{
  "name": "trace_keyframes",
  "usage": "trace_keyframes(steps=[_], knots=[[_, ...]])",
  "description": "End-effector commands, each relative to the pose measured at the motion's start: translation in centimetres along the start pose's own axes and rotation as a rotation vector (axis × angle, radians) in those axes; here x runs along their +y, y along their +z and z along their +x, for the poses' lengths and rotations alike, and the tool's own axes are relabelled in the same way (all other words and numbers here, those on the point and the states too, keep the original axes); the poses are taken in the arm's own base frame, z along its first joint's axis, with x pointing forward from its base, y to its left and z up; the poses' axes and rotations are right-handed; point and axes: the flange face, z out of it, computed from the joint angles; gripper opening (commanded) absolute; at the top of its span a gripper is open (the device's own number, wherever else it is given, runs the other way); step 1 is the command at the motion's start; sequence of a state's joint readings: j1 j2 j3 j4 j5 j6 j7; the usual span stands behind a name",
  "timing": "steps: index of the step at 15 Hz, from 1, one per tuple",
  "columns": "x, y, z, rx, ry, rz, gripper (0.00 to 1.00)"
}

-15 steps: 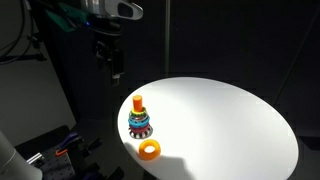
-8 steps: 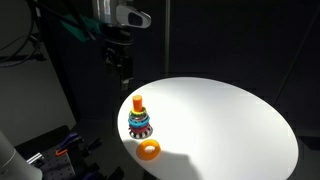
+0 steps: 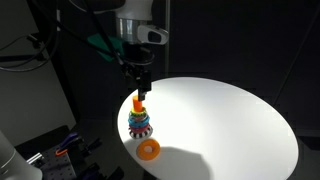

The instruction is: Put the orange ring on the orange stand

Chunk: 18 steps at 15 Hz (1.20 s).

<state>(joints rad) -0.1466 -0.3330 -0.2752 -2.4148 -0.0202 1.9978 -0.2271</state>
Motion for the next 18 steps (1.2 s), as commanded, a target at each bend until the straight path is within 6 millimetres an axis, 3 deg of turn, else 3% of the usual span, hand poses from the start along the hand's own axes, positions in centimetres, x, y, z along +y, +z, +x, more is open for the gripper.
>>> trace_keyframes(steps=[1,8,18], knots=[[1.6,1.9,2.1,-0.003,0.069,-0.053,1.00],[3.5,6.3,3.8,-0.004,0.193,-0.080,1.00],[3.5,7.8,3.7,-0.030,0.187,-0.071,1.00]])
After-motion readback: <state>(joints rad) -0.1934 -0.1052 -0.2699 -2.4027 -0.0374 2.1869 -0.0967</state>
